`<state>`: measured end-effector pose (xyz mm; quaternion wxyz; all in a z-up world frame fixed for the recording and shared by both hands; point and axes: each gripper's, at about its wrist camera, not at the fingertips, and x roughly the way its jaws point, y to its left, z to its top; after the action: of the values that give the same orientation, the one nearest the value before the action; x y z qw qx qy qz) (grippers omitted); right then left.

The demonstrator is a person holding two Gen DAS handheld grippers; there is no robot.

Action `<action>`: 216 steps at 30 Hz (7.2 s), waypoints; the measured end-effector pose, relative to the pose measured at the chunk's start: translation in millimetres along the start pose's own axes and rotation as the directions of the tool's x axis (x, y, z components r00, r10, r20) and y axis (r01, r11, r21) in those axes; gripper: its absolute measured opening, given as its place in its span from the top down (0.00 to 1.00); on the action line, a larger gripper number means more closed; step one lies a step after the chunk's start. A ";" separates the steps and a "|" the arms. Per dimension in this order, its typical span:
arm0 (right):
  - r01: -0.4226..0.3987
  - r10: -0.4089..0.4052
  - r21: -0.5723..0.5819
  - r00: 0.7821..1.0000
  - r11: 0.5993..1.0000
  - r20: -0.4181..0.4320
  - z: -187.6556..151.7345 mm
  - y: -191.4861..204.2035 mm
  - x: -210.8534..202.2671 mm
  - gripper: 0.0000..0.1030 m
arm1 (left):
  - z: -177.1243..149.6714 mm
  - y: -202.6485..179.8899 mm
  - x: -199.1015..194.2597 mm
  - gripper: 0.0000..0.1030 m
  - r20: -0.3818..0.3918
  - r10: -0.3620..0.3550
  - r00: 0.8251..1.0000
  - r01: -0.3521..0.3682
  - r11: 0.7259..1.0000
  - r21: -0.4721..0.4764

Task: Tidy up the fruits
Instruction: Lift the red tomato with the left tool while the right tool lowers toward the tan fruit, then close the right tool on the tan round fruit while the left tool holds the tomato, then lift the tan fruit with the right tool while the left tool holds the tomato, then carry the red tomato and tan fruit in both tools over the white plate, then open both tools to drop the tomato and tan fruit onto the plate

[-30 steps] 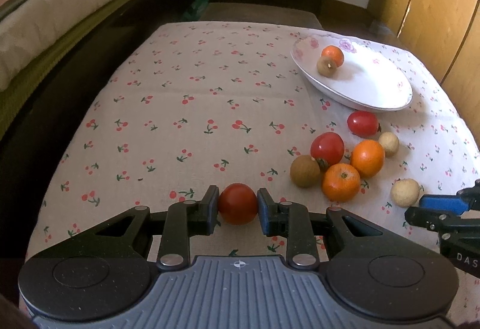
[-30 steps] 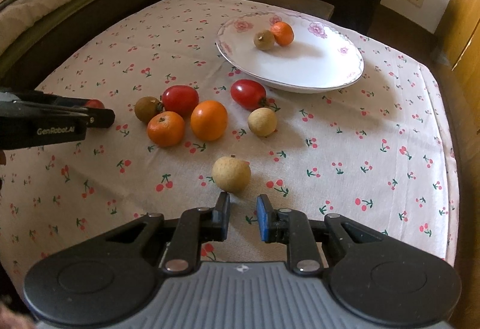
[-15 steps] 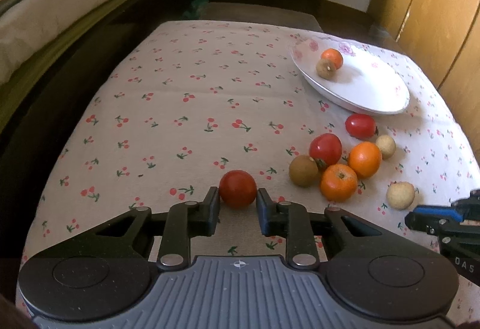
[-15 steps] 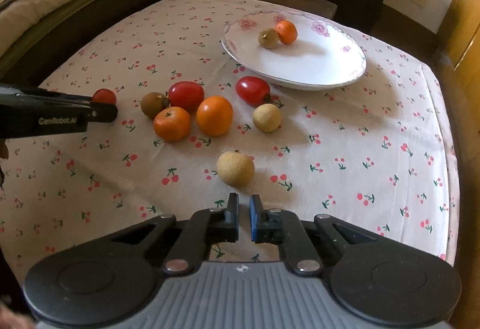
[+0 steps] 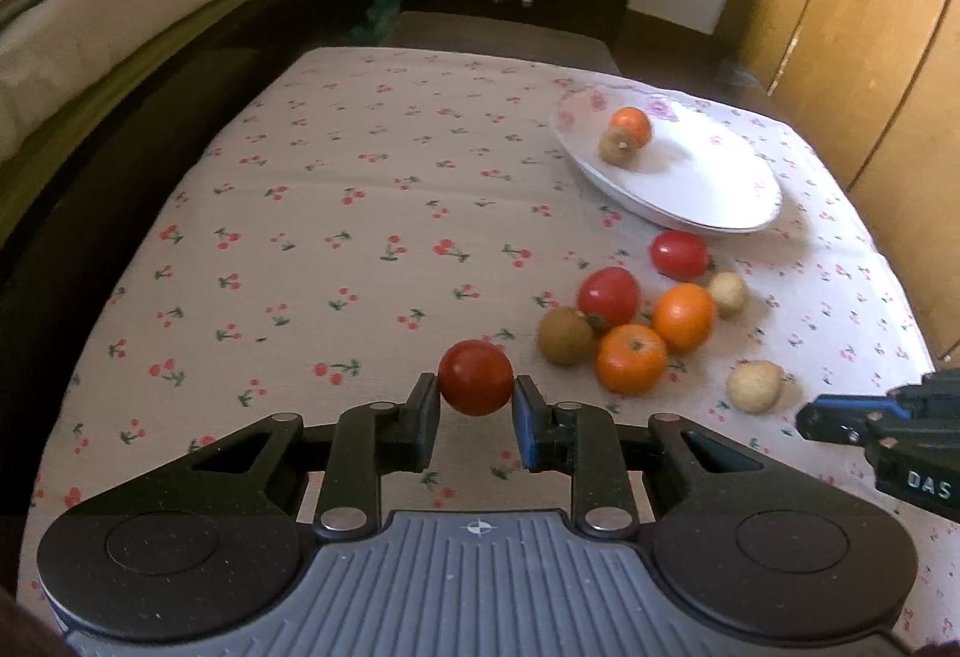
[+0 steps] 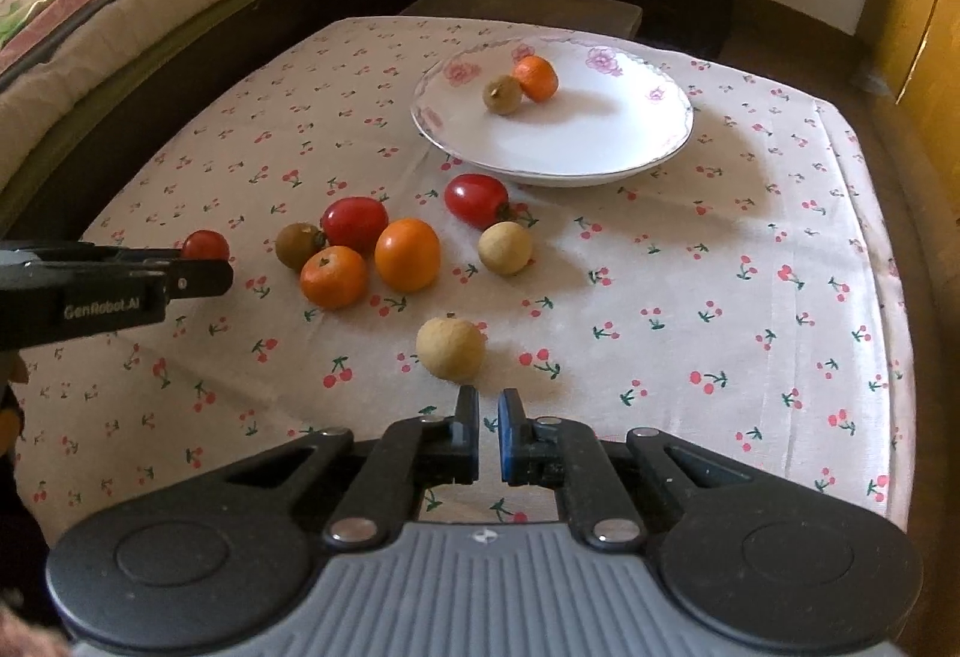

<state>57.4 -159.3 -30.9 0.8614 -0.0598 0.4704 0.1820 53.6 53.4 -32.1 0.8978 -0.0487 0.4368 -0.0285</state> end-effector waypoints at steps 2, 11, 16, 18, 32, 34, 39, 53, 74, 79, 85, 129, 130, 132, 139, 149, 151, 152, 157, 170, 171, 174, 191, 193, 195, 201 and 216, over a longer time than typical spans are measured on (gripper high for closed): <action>0.009 -0.009 0.000 1.000 1.000 0.004 1.3 0.6 -0.2 0.90 | -0.5 -6.1 -1.9 0.67 0.005 -0.009 1.000 0.009 1.000 0.017; -0.017 0.014 0.048 0.998 0.999 0.065 7.6 -12.4 -18.9 0.90 | 5.1 -27.6 -10.7 0.67 0.036 -0.053 0.998 0.051 0.997 0.059; -0.050 0.047 0.059 0.998 0.997 0.047 11.4 -12.2 -6.2 0.89 | 5.3 -29.1 -10.9 0.67 0.037 -0.070 0.997 0.067 0.996 0.063; -0.057 0.055 0.043 0.997 0.997 0.052 12.4 -7.8 -1.9 0.89 | 5.0 -28.0 -9.3 0.67 0.032 -0.067 0.997 0.065 0.996 0.060; -0.070 0.070 -0.009 0.996 0.998 0.046 17.6 0.2 18.7 0.72 | 4.5 -28.9 -5.3 0.67 0.016 -0.092 0.996 0.091 0.994 0.066; -0.087 0.087 0.016 0.995 0.996 0.051 18.4 -2.9 18.0 0.72 | 4.0 -28.0 -5.2 0.67 0.013 -0.092 0.996 0.091 0.994 0.065; -0.110 0.109 0.025 0.994 0.994 0.033 21.6 -3.2 25.4 0.72 | 3.6 -27.7 -3.1 0.67 0.007 -0.094 0.996 0.093 0.993 0.067; -0.042 0.042 -0.021 0.999 0.999 0.013 20.3 8.2 25.5 0.72 | 5.5 -38.4 -2.4 0.67 0.014 -0.084 0.996 0.082 0.992 0.097; -0.024 0.022 0.045 0.998 0.999 0.055 24.7 -9.4 8.7 0.72 | 19.2 -2.5 -3.1 0.69 0.026 -0.097 0.995 0.099 0.993 -0.066; -0.034 0.032 0.039 0.998 0.999 0.057 23.2 -7.8 6.9 0.72 | 20.7 13.6 -10.3 0.67 0.044 -0.111 0.993 0.115 0.988 -0.106; -0.039 0.037 0.041 0.998 0.998 0.060 22.1 -8.7 3.6 0.72 | 16.3 -7.1 -9.7 0.66 0.037 -0.105 0.994 0.105 0.994 0.000; -0.009 0.009 0.005 0.996 1.000 0.089 23.9 -6.9 -4.4 0.72 | 13.5 -61.5 -0.8 0.67 0.036 -0.032 0.999 0.025 0.982 0.185; -0.010 0.009 0.004 0.996 1.000 0.091 23.9 -6.4 -4.8 0.72 | 14.3 -62.3 -1.1 0.67 0.038 -0.033 0.999 0.026 0.982 0.185; -0.010 0.009 0.001 0.996 1.000 0.094 24.6 -5.5 -5.3 0.72 | 15.8 -64.4 -1.9 0.67 0.044 -0.035 0.998 0.026 0.981 0.191; -0.009 0.010 -0.004 0.994 1.000 0.104 25.1 -4.0 -7.5 0.72 | 18.5 -71.0 -5.8 0.67 0.070 -0.024 0.997 0.008 0.977 0.215; -0.013 0.015 -0.015 0.994 1.000 0.110 25.5 -1.7 -8.5 0.72 | 20.3 -74.8 -8.7 0.67 0.088 -0.005 0.996 -0.016 0.972 0.236; -0.014 0.016 -0.018 0.994 1.000 0.112 25.7 -0.4 -8.9 0.72 | 20.3 -76.0 -9.9 0.67 0.094 0.000 0.996 -0.023 0.970 0.242; -0.016 0.018 -0.021 0.993 1.000 0.113 25.7 0.2 -9.1 0.72 | 20.5 -76.5 -10.4 0.67 0.095 0.000 0.995 -0.023 0.969 0.244; -0.016 0.019 -0.025 0.993 1.000 0.116 26.1 1.2 -9.3 0.72 | 21.8 -77.4 -11.8 0.67 0.104 0.005 0.995 -0.031 0.968 0.247; -0.005 0.007 -0.018 0.991 1.000 0.137 29.8 0.1 -16.2 0.72 | 28.4 -79.0 -12.9 0.67 0.123 0.008 0.992 -0.037 0.970 0.240; -0.003 0.005 -0.016 0.990 1.000 0.140 30.3 -0.1 -16.3 0.72 | 29.5 -79.3 -13.4 0.67 0.126 0.008 0.992 -0.038 0.970 0.239; 0.000 0.001 -0.008 0.989 1.000 0.148 33.3 -2.0 -16.9 0.72 | 32.9 -80.7 -14.1 0.67 0.134 0.008 0.991 -0.041 0.969 0.242; 0.092 -0.091 0.005 0.975 0.996 0.202 46.4 -8.7 -20.0 0.72 | 48.1 -86.8 -7.2 0.67 0.143 -0.011 0.990 -0.022 0.973 0.228; 0.100 -0.100 0.009 0.973 0.995 0.210 47.8 -10.2 -20.4 0.72 | 47.8 -89.5 -6.0 0.67 0.144 -0.007 0.990 -0.028 0.970 0.242; 0.097 -0.098 0.018 0.972 0.995 0.213 49.3 -12.5 -20.7 0.72 | 47.5 -90.7 -4.4 0.67 0.139 -0.012 0.990 -0.022 0.970 0.241; 0.088 -0.096 0.044 0.973 0.995 0.209 56.1 -21.8 -13.8 0.72 | 55.8 -93.3 5.7 0.67 0.128 -0.009 0.992 -0.022 0.970 0.241; -0.017 -0.006 0.158 0.990 0.987 0.142 109.2 -60.4 41.3 0.72 | 108.9 -81.1 61.6 0.68 0.068 -0.020 0.997 0.010 0.989 0.148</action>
<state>186.1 -174.7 -9.3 0.8943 0.0234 0.4208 0.1503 176.6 -26.1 -4.3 0.9133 0.0135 0.4017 -0.0656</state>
